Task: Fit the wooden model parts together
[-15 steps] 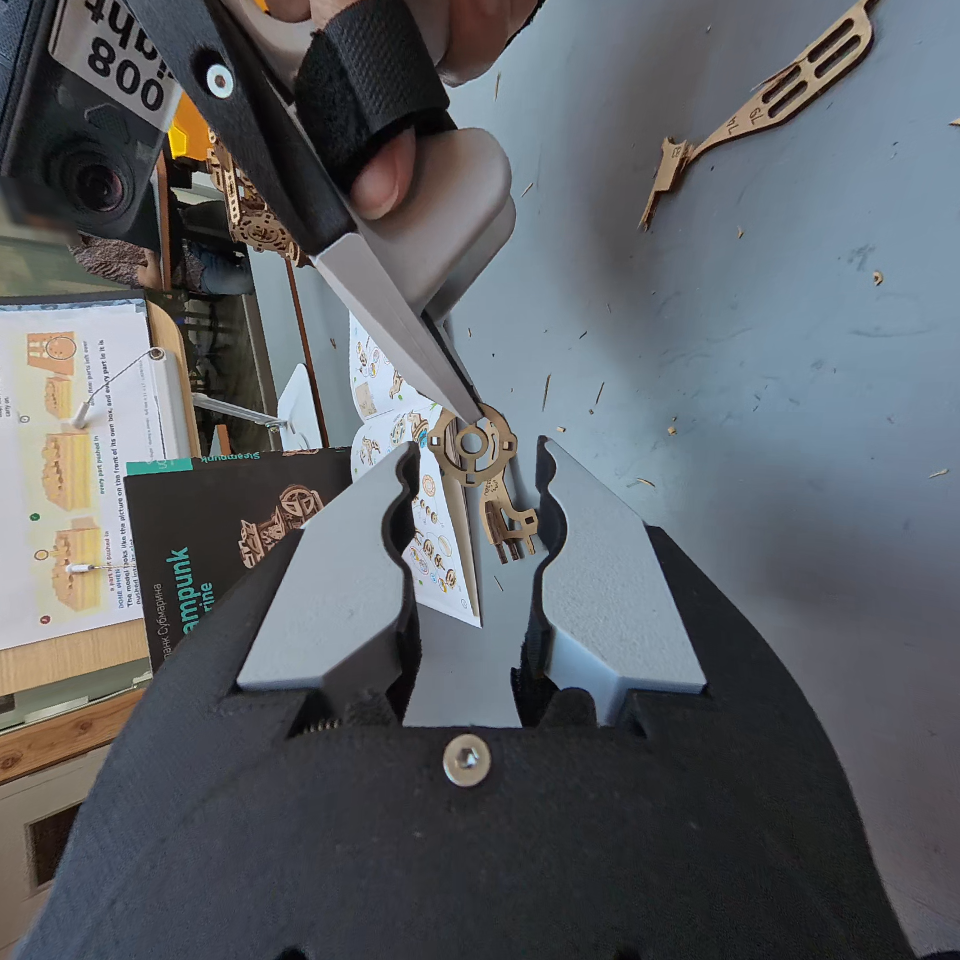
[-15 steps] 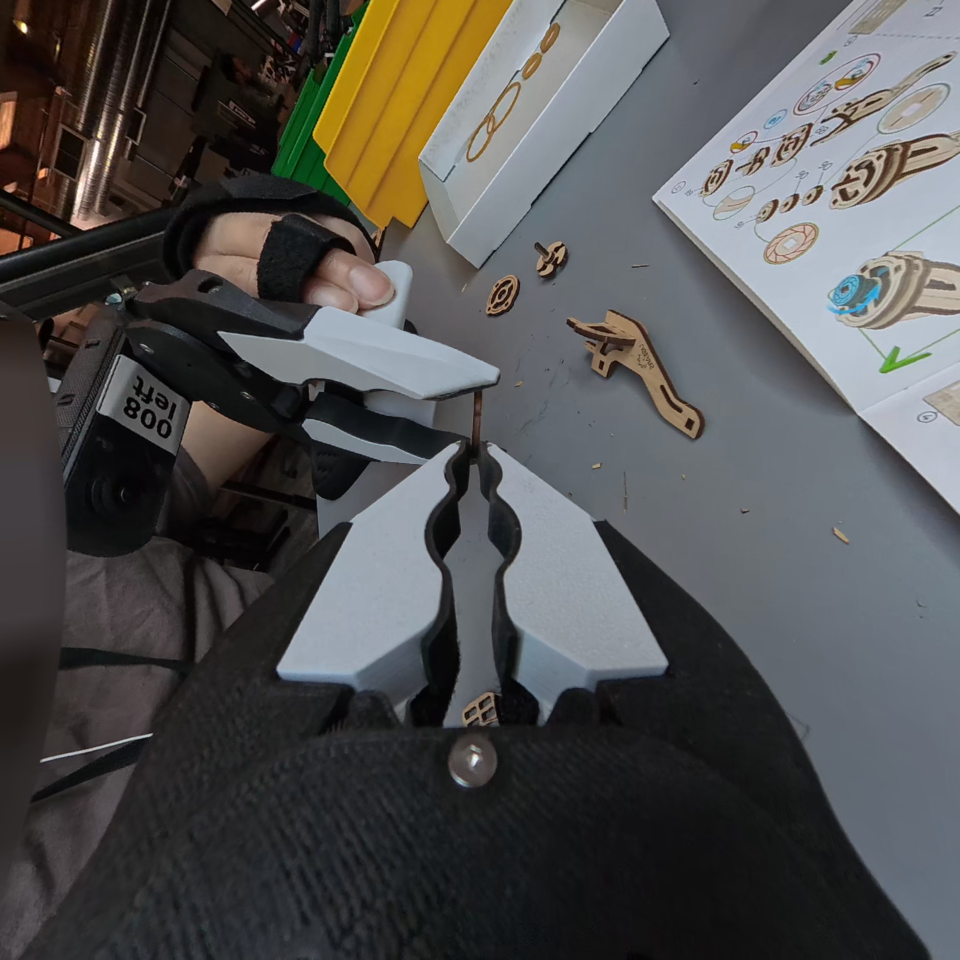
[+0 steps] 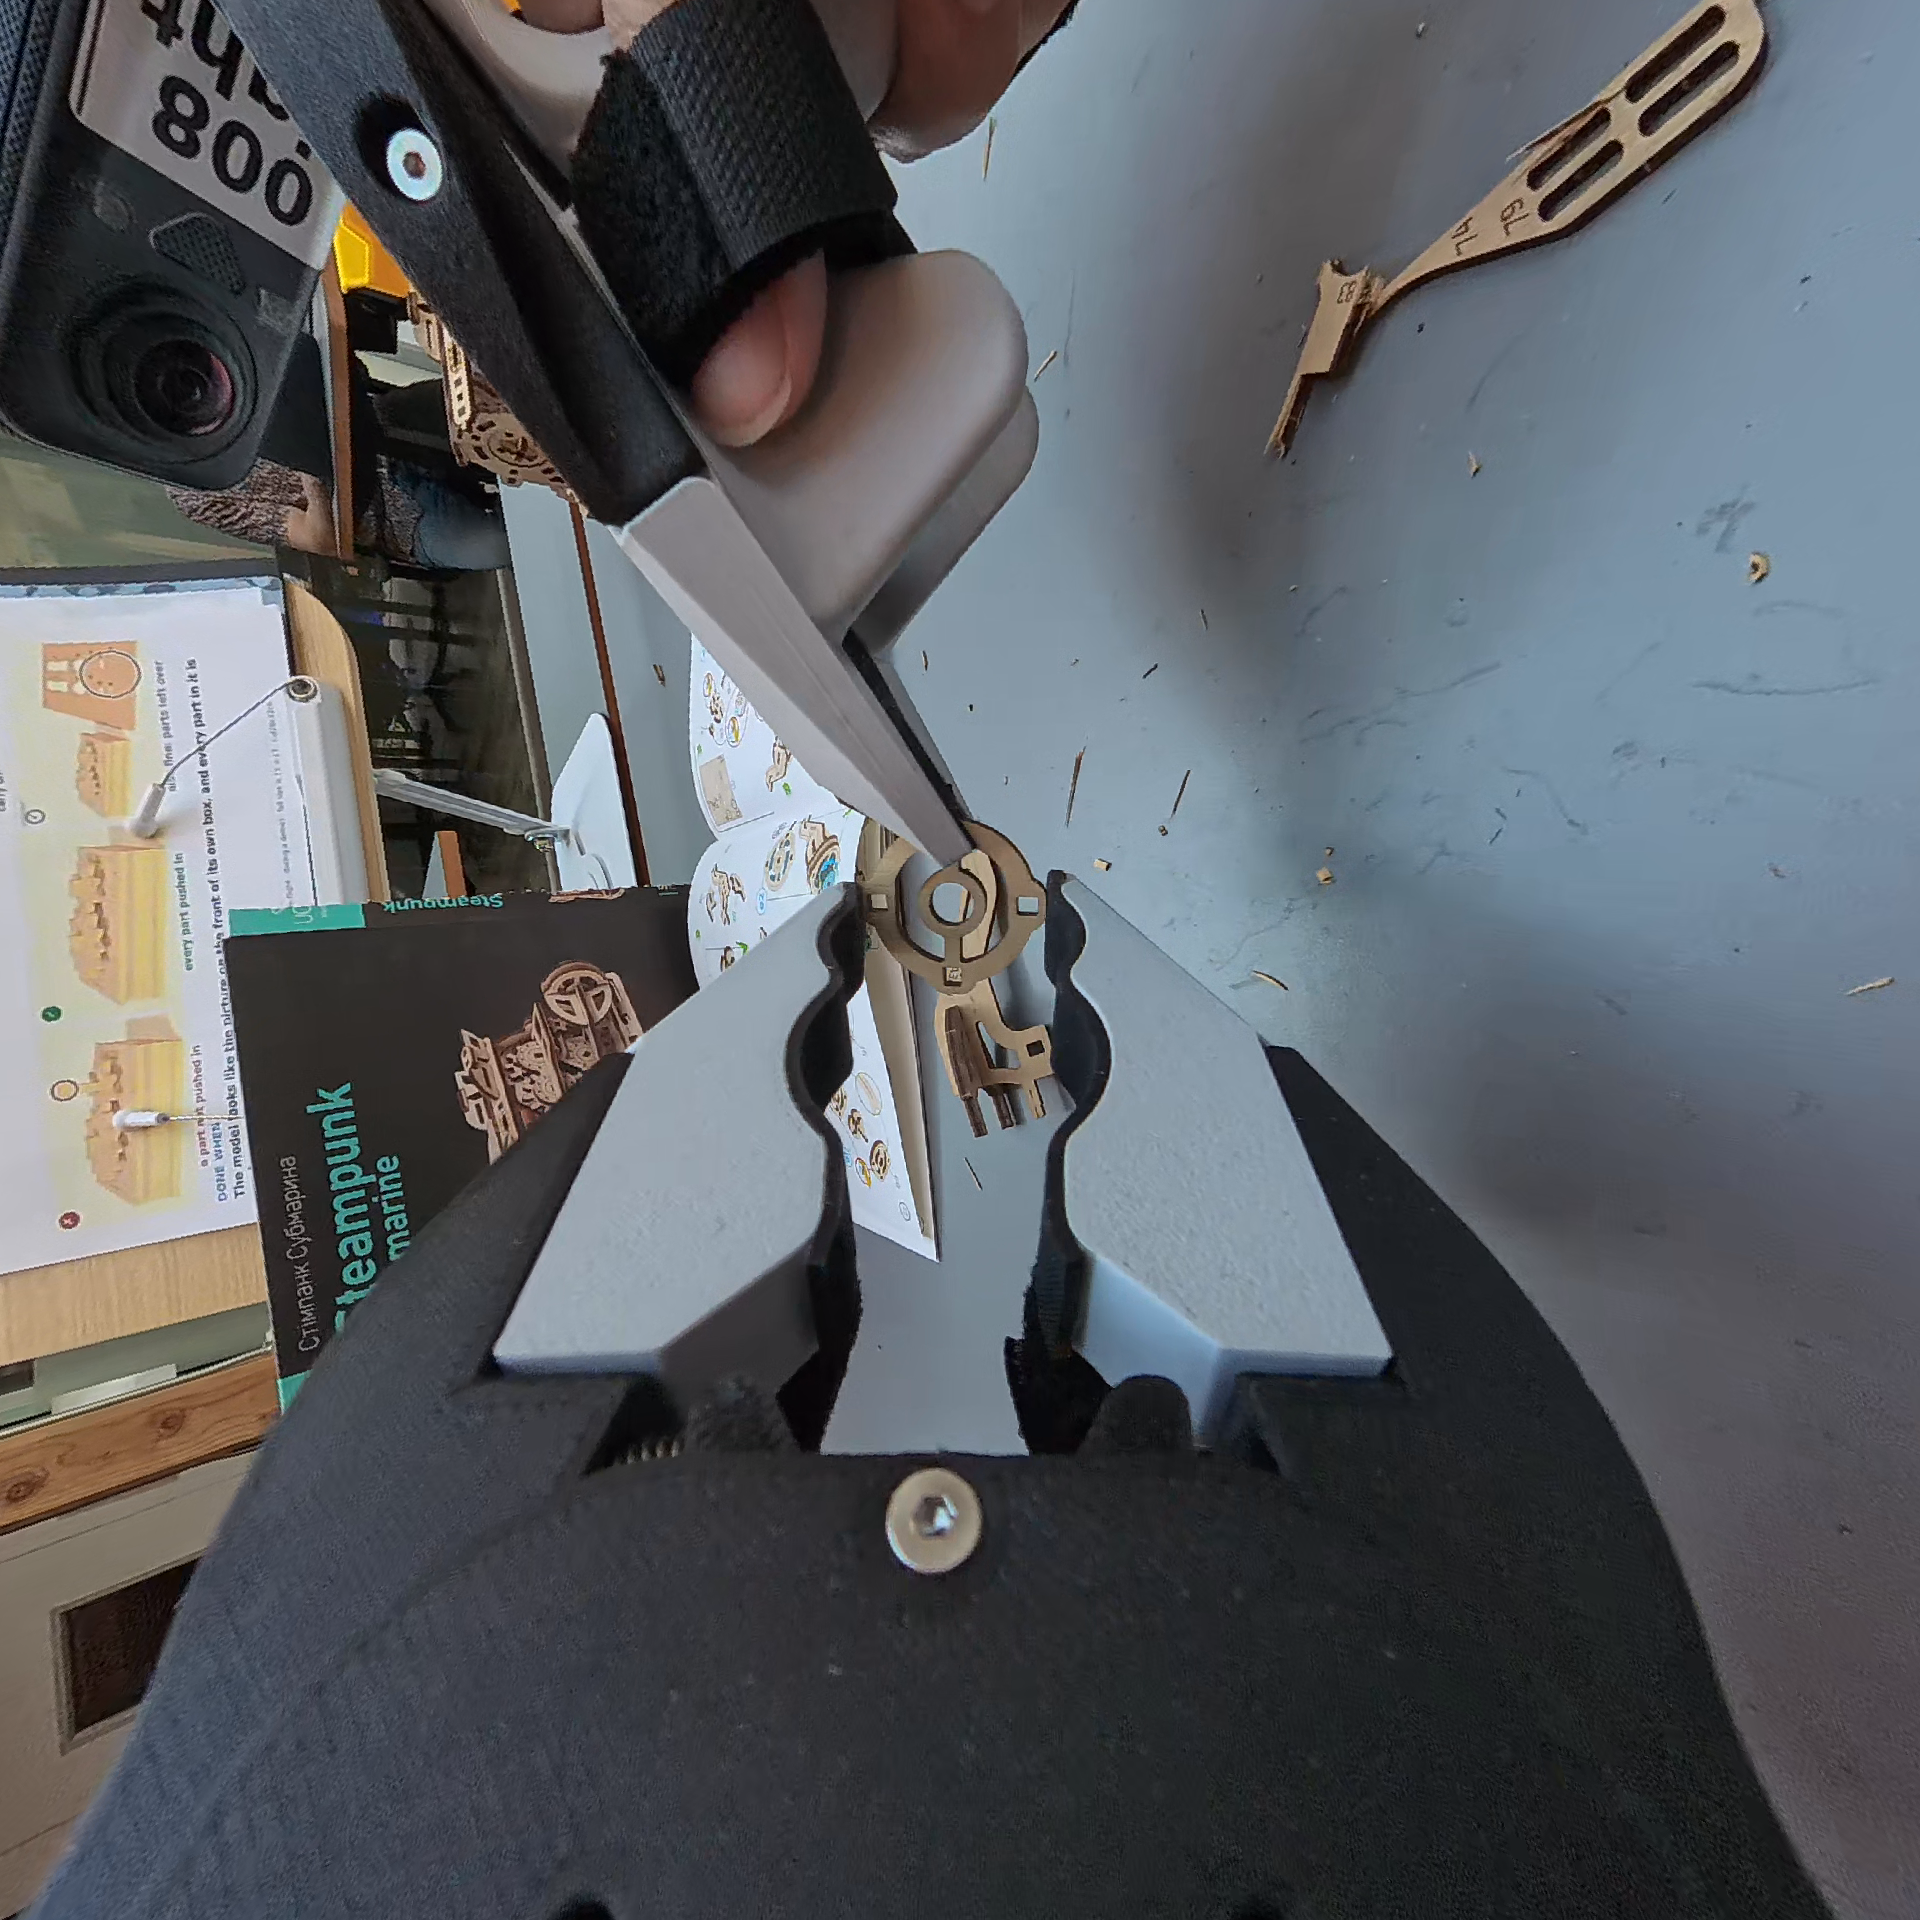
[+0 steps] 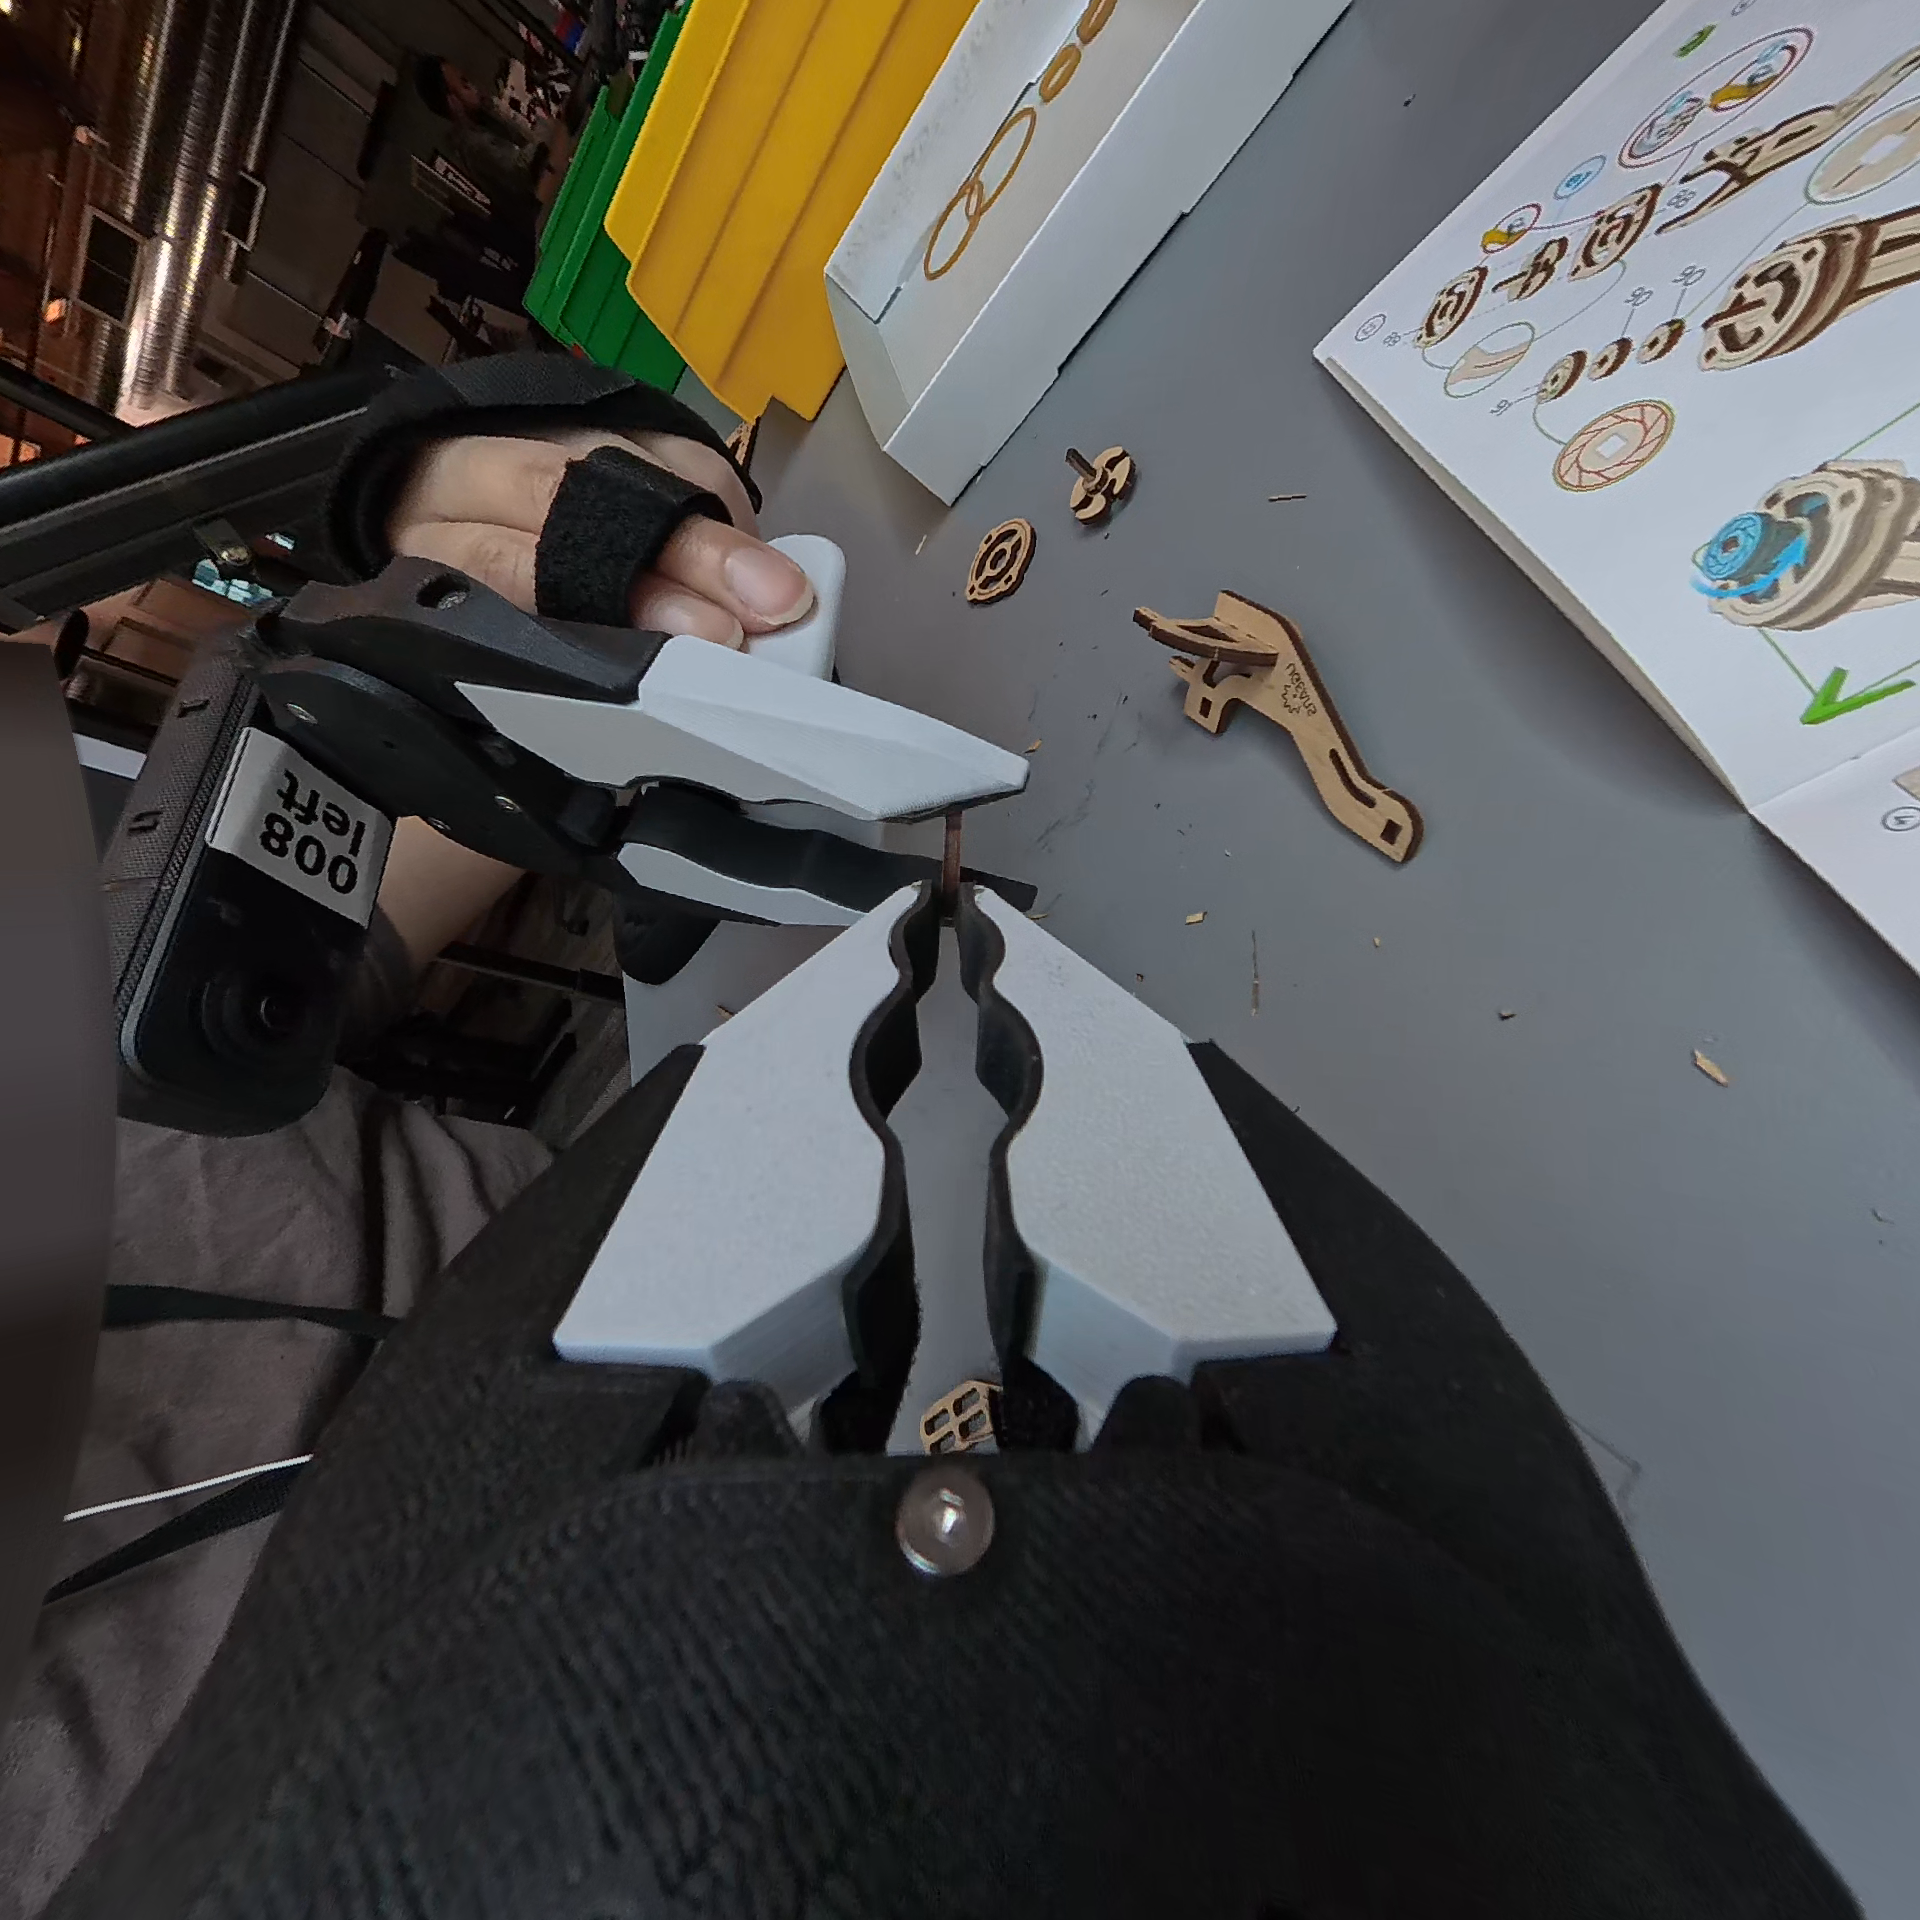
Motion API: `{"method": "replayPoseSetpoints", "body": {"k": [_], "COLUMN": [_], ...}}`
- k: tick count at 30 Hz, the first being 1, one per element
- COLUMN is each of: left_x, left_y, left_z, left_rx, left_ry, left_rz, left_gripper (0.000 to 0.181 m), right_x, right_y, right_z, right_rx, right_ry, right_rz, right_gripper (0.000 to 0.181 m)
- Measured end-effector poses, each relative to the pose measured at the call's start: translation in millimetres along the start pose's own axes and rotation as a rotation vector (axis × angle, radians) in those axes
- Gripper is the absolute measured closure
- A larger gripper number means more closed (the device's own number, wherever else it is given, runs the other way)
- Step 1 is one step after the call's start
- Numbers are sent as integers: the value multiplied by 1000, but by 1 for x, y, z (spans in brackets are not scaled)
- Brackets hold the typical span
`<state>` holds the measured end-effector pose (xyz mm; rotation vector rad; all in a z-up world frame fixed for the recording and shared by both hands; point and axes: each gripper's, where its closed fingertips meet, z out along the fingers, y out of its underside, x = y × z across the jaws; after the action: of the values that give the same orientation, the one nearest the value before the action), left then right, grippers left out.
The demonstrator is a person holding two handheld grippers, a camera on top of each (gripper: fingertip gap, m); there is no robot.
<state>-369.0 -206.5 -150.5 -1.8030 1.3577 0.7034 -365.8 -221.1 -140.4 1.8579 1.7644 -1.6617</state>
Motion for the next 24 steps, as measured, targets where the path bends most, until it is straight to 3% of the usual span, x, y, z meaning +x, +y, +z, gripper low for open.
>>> {"method": "replayPoseSetpoints", "body": {"k": [5, 7, 9, 11, 16, 24], "left_x": [2, 2, -1, -1, -16, -33], "left_y": [3, 10, 22, 34, 61, 62], "left_z": [-2, -4, -9, -14, -21, -31], "left_rx": [-6, -30, -57, -65, -76, 6], "left_ry": [10, -2, -17, -3, 28, -75], "left_rz": [-35, -28, -8, 1, -62, -177], "left_gripper": [148, 148, 148, 148, 148, 148], "right_x": [0, 2, 0, 2, 30, 55], "right_y": [0, -5, -10, -15, -32, -33], "right_z": [2, 1, -2, -7, -7, 26], "right_rx": [0, 22, 37, 54, 120, -32], "right_ry": [0, 22, 32, 61, 314, 478], "right_rz": [-17, -47, -105, -201, -574, -963], "right_gripper": [178, 161, 156, 154, 143, 140]}}
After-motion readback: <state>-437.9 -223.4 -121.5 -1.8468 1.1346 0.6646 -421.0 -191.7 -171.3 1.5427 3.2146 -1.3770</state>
